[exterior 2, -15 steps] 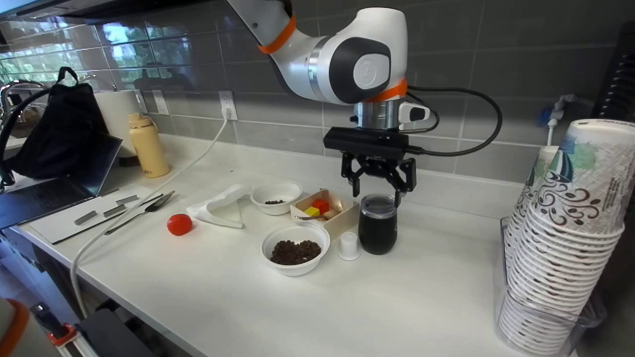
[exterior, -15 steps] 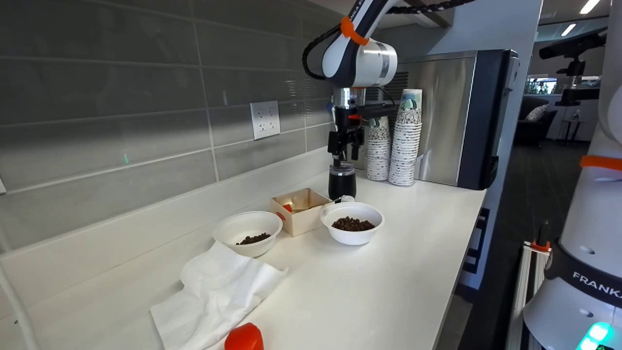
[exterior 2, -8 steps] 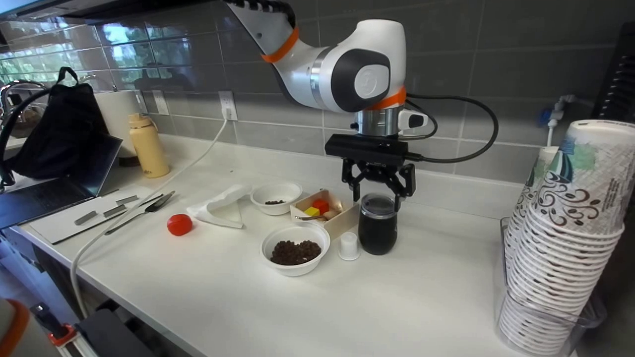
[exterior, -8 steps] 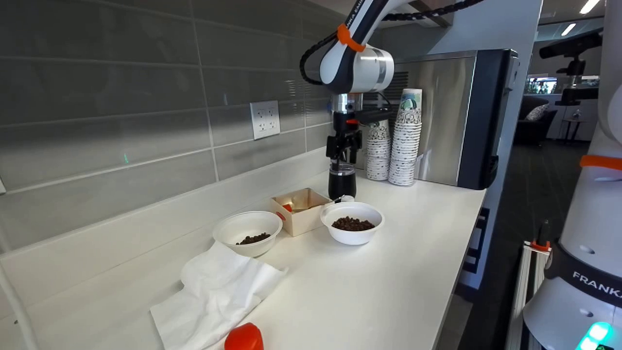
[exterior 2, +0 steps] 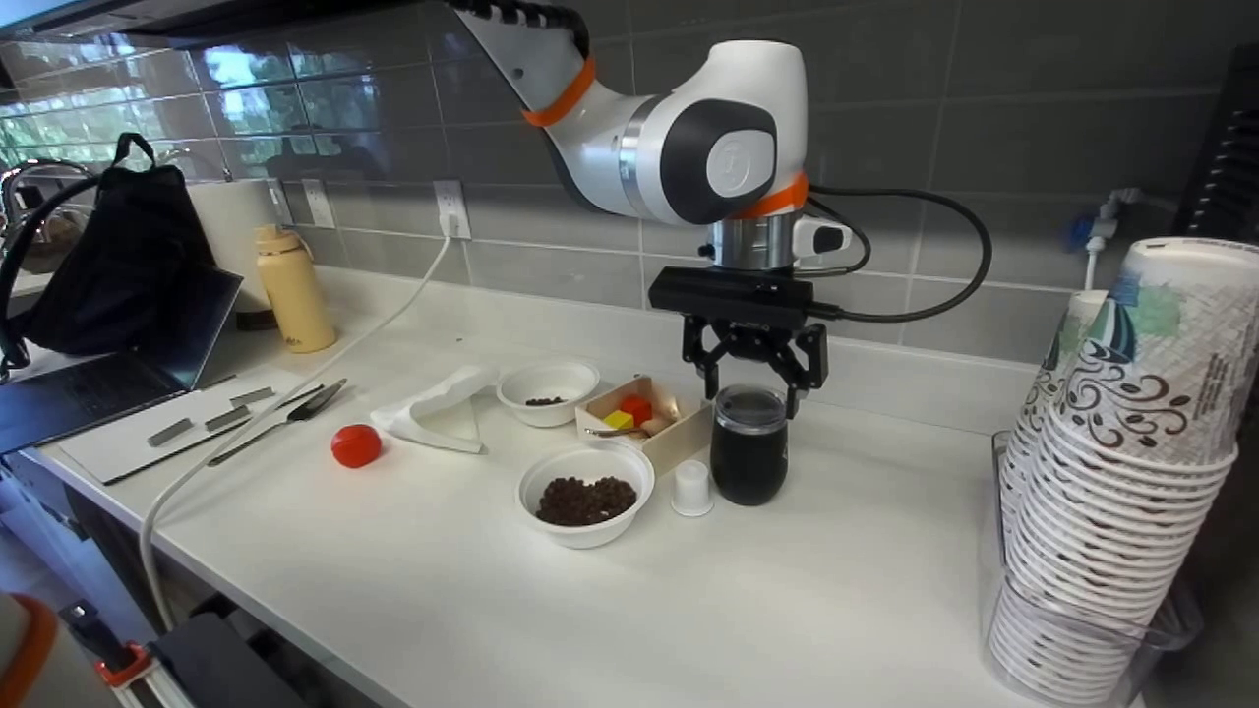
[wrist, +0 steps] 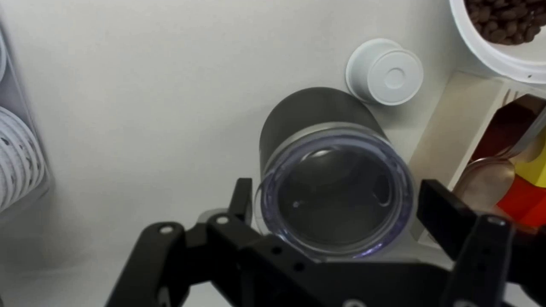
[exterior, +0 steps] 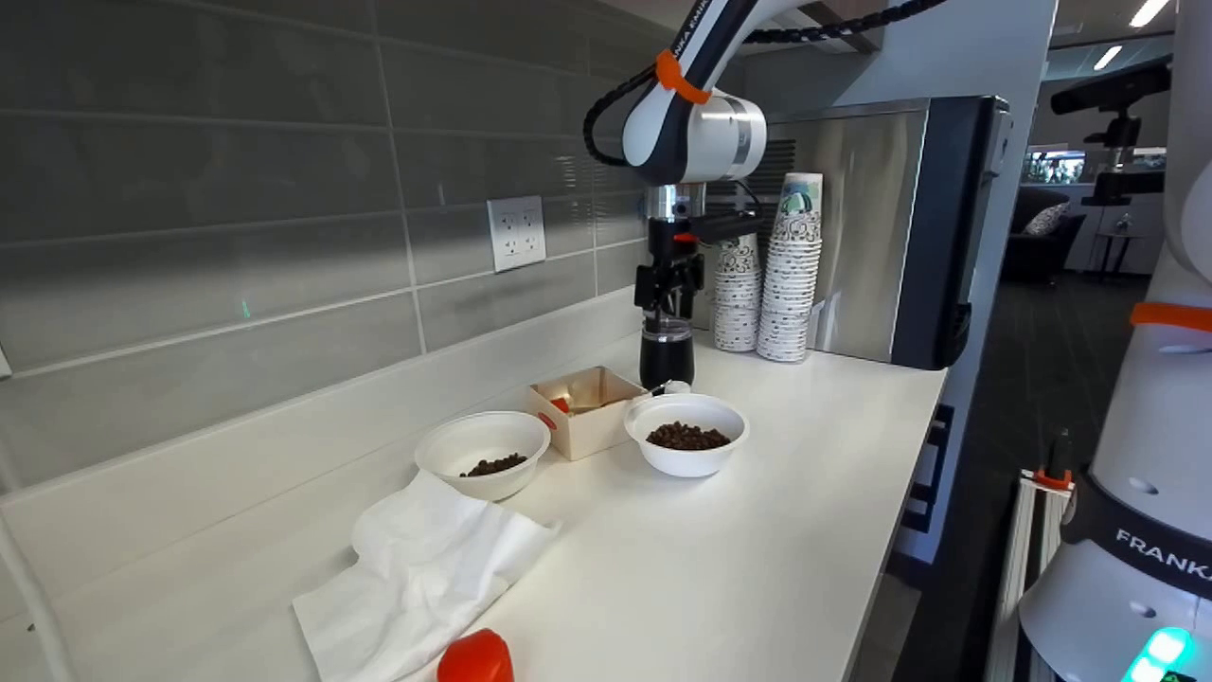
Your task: Remove the lid from the black thermos.
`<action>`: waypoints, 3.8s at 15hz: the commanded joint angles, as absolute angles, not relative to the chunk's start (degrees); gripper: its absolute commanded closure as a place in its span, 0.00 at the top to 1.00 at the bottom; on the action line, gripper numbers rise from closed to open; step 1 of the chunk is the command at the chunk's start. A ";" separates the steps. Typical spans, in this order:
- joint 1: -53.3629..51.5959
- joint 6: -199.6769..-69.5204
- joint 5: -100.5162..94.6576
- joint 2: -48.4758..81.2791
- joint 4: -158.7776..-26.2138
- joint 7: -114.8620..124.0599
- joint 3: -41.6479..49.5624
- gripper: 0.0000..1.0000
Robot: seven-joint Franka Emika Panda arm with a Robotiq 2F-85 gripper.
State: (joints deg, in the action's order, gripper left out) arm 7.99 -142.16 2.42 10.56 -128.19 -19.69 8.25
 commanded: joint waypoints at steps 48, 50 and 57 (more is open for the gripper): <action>16.38 -154.88 2.84 17.06 -135.93 -23.55 9.53 0.99; 16.42 -154.05 2.15 15.43 -136.22 -23.41 9.43 1.00; 14.14 -148.20 -1.70 1.90 -141.25 -22.25 10.13 1.00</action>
